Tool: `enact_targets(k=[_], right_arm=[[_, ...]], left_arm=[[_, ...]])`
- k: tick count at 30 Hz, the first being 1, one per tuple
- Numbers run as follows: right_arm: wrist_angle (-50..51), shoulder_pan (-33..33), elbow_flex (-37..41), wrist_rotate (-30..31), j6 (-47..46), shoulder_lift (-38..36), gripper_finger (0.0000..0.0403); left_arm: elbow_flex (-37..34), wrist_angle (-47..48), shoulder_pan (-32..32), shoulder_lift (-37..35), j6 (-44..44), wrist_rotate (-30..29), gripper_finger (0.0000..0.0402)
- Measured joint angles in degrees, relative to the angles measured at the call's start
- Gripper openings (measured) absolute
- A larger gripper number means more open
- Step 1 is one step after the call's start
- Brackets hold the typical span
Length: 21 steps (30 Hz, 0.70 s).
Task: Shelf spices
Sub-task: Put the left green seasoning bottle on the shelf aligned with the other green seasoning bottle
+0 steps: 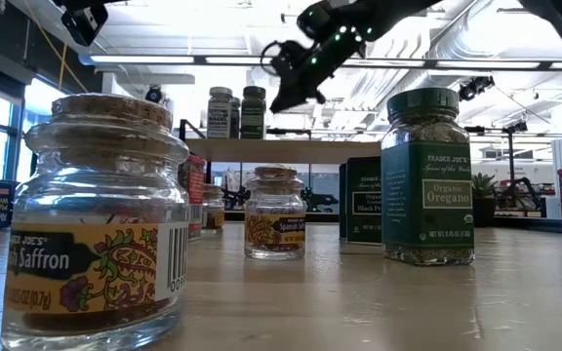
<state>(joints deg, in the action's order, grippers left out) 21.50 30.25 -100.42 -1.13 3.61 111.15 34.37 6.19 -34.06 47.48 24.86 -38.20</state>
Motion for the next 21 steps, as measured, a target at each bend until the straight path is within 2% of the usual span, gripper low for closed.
enact_targets(k=[5, 10, 14, 21], right_arm=[[2.73, -2.32, 0.0, 1.99, 3.14, -4.29, 0.0009], [12.84, -10.47, -0.04, 0.26, 10.97, -6.79, 0.0009], [16.78, -15.93, -0.04, -3.58, 15.77, -5.08, 0.0009], [13.92, -15.21, 0.0, 0.56, 15.46, 0.36, 0.0009]], left_arm=[[0.0, 0.01, 0.0, 0.0, -0.04, 0.02, 0.0001], [0.0, 0.03, 0.0, 0.01, -0.49, 0.02, 0.0001], [0.0, -0.07, 0.0, 0.0, -0.95, 0.04, 0.0001], [0.0, -0.09, 0.0, 0.02, -0.96, 0.04, 0.0001]])
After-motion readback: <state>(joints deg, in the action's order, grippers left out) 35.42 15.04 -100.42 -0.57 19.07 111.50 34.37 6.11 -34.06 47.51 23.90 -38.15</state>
